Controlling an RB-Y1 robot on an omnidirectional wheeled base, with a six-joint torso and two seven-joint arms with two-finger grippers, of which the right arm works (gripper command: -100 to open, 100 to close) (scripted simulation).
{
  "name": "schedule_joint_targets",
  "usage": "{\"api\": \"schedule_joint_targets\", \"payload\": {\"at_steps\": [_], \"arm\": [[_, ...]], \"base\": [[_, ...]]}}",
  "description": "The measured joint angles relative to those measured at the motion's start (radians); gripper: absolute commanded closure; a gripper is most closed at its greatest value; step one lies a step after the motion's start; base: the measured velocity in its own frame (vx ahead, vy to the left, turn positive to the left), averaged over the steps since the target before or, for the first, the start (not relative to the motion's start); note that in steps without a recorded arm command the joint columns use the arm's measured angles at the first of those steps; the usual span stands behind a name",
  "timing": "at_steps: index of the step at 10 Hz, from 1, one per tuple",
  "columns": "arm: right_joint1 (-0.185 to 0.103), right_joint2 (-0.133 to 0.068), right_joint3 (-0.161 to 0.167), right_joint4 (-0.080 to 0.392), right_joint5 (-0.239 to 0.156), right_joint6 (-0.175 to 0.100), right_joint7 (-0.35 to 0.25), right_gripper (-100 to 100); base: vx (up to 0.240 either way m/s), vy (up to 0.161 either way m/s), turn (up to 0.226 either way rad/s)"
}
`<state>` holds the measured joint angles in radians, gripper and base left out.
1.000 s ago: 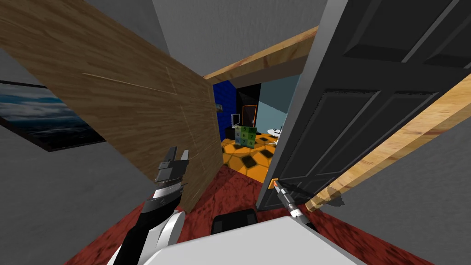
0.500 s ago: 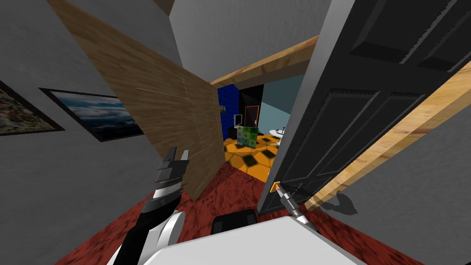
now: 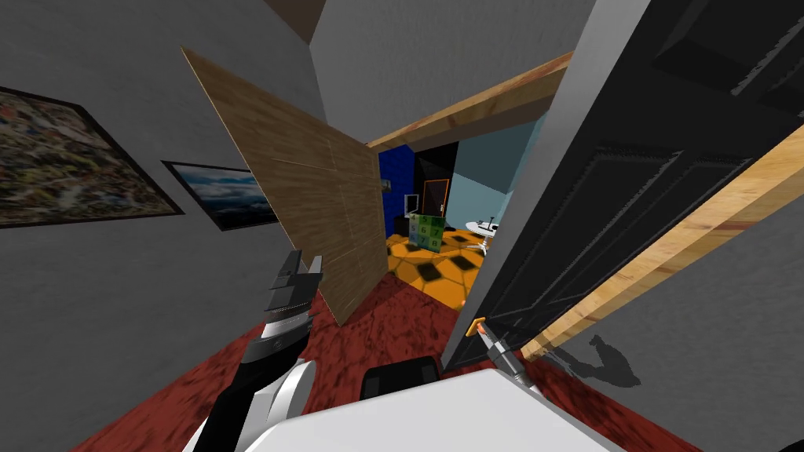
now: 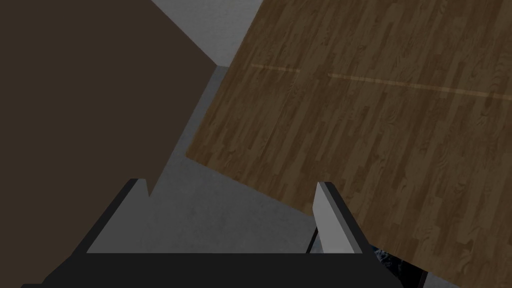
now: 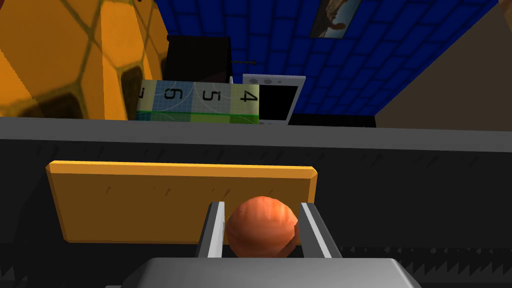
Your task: Pull the door open
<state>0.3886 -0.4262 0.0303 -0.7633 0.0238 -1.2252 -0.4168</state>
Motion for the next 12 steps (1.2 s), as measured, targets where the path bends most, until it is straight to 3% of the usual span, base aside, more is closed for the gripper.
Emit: {"api": "schedule_joint_targets", "payload": {"at_steps": [4, 12], "arm": [[0.020, -0.016, 0.000, 0.049, 0.010, -0.078, -0.016, 100], [-0.007, -0.029, 0.009, 0.097, 0.023, -0.110, -0.029, 100]], "base": [[-0.119, -0.029, 0.085], [-0.194, -0.053, 0.143]]}}
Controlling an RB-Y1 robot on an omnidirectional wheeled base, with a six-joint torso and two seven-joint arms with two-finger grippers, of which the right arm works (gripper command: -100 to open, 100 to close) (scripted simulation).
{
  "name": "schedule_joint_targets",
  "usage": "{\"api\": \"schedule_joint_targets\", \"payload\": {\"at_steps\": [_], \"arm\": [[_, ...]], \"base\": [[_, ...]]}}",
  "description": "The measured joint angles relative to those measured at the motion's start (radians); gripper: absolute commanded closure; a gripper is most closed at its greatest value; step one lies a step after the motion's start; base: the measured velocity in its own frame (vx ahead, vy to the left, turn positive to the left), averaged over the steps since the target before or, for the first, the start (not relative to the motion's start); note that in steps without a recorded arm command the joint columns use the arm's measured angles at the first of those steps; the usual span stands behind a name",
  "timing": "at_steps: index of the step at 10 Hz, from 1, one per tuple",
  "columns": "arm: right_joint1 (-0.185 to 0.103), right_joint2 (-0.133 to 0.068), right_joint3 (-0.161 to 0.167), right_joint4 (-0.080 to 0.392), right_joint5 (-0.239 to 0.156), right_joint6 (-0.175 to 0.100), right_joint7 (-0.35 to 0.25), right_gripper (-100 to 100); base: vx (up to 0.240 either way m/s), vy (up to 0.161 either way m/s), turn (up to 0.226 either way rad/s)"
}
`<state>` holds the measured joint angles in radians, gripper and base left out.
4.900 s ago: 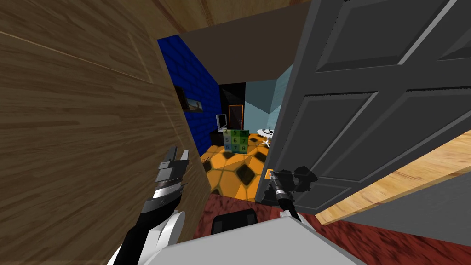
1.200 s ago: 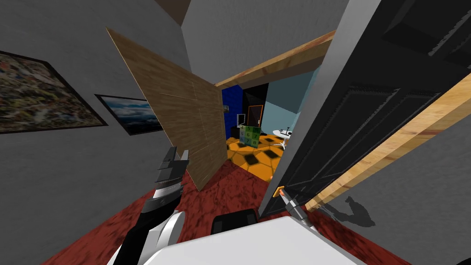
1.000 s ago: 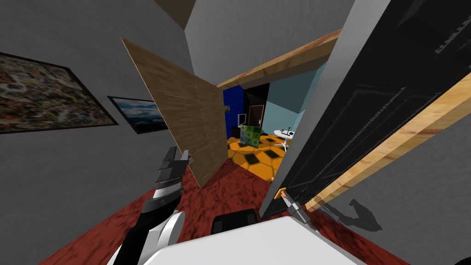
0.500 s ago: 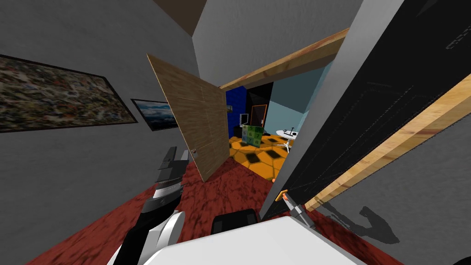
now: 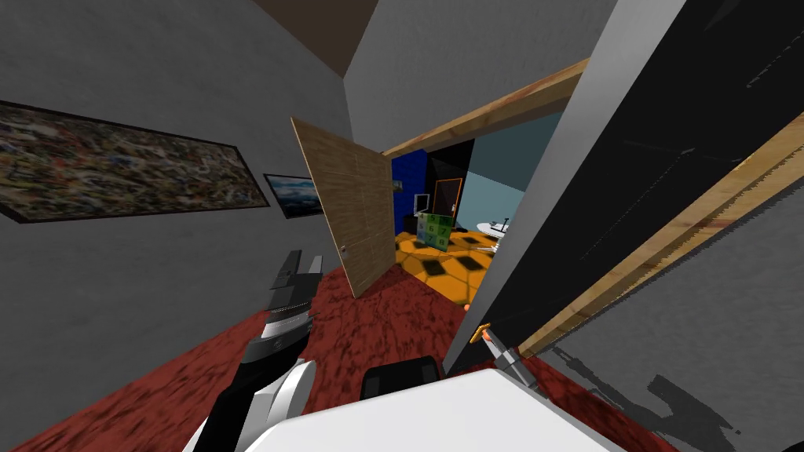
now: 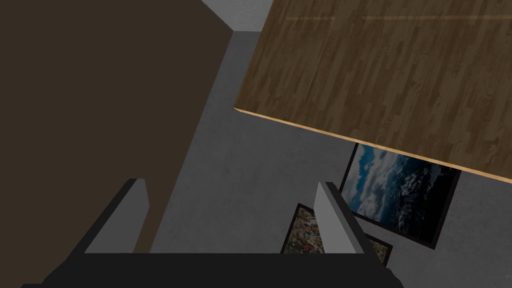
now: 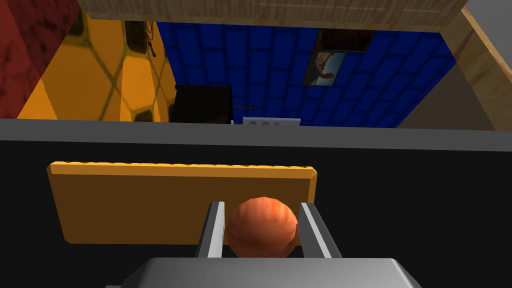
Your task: Pull the door open
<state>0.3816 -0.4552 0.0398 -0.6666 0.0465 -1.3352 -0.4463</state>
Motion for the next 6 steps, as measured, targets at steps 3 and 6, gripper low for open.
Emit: {"api": "schedule_joint_targets", "payload": {"at_steps": [3, 6], "arm": [[-0.008, -0.007, 0.004, 0.010, 0.005, -0.010, -0.007, 100], [-0.013, -0.008, 0.007, 0.023, 0.009, -0.012, -0.010, 100]], "base": [[-0.221, -0.054, 0.127], [-0.131, -0.035, 0.094]]}}
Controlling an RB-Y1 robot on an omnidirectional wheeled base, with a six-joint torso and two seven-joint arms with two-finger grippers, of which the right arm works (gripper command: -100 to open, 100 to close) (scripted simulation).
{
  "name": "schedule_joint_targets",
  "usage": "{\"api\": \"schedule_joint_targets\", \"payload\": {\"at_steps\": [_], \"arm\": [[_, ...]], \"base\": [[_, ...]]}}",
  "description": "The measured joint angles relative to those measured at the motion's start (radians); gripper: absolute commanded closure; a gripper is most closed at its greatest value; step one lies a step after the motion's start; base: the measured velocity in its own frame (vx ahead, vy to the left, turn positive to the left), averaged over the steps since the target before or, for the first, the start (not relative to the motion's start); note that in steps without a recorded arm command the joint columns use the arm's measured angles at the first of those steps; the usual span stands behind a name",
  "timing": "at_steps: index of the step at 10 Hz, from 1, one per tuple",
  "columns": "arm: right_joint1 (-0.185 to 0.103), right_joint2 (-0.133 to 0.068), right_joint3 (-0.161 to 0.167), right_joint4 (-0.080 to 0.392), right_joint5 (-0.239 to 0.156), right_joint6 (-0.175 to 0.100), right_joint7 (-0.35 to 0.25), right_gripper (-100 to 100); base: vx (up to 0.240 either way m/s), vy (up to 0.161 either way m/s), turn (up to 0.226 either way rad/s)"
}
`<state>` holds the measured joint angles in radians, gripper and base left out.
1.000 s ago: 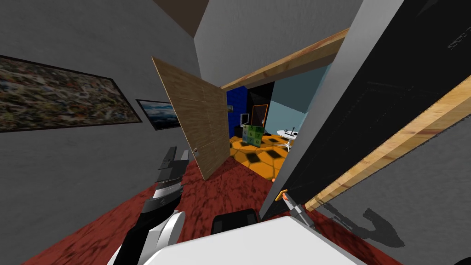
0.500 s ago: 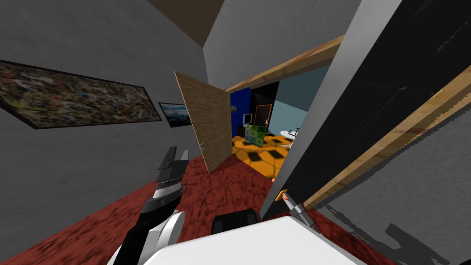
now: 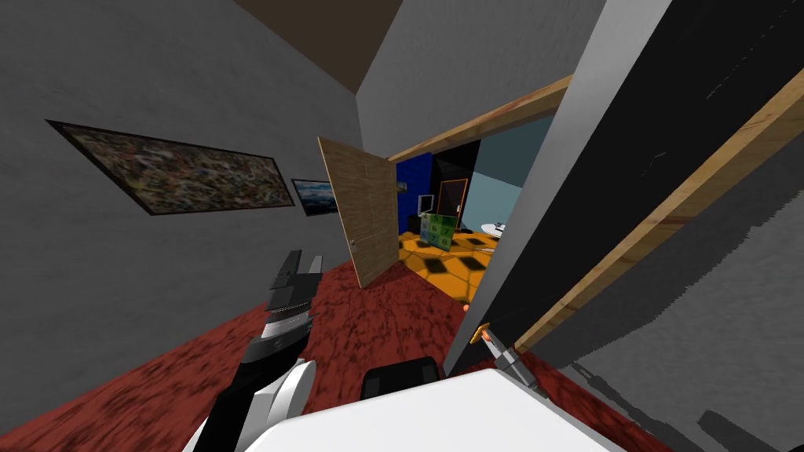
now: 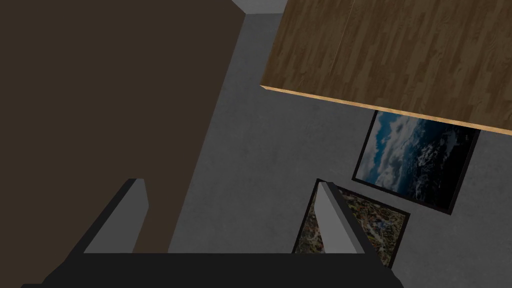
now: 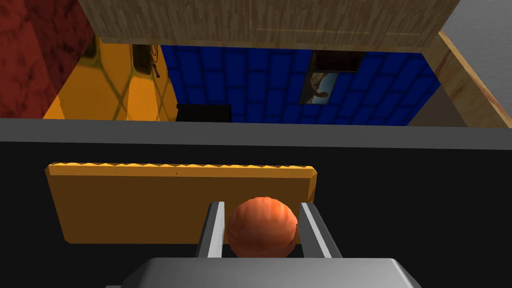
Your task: Pull the door open
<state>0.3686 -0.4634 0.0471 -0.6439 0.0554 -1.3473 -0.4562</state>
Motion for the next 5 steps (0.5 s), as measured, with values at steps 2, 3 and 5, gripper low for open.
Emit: {"api": "schedule_joint_targets", "payload": {"at_steps": [2, 3, 5], "arm": [[-0.011, -0.003, 0.000, 0.007, 0.001, -0.006, -0.002, 100], [-0.015, -0.004, 0.000, 0.013, 0.002, -0.009, -0.004, 100], [-0.023, -0.007, 0.002, 0.023, 0.005, -0.014, -0.006, 100]], "base": [[-0.184, -0.049, 0.129], [-0.209, -0.065, 0.132], [-0.209, -0.060, 0.148]]}}
